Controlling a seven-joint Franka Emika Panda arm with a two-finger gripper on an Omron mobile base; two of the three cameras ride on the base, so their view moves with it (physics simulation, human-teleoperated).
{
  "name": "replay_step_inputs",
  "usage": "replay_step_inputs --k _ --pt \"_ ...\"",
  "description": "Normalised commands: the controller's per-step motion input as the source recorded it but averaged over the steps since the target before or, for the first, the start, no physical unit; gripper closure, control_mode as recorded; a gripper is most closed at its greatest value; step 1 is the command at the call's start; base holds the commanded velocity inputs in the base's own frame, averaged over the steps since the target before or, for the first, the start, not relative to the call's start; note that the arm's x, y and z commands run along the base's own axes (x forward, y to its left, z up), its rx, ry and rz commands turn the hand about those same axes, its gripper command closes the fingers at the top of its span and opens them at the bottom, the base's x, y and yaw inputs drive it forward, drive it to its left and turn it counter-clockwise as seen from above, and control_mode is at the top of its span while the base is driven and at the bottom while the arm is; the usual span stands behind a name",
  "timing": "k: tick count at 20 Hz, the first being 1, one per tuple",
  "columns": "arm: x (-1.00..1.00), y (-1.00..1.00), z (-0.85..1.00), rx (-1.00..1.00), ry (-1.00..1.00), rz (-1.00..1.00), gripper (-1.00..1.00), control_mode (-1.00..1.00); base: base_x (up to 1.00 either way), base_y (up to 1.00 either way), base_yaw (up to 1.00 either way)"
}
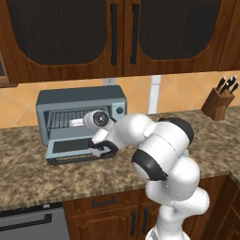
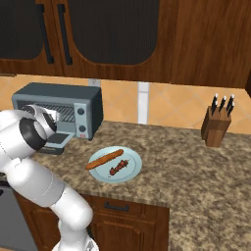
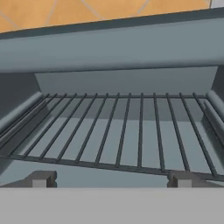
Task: Pick up the kebab skewer and baguette bread, and place them inside the toaster oven. Close the toaster oven door and start by setting the timer.
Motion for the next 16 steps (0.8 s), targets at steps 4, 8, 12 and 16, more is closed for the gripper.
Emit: replay_step_inputs --k 4,8,12,16 --pt "0.02 0.09 -0.27 0.00 0.00 0.00 -1.00 -1.00 0.00 0.00 0.00" --pt "0.00 0.01 -0.16 0.00 0.00 0.00 -1.00 -1.00 0.00 0.00 0.00" --pt "0.05 0.00 0.03 0.00 -0.08 0.00 -1.00 -1.00 0.00 0.00 0.00" --pt "0.07 0.00 0.15 0.01 -0.10 0.00 -1.00 -1.00 0.00 0.00 0.00"
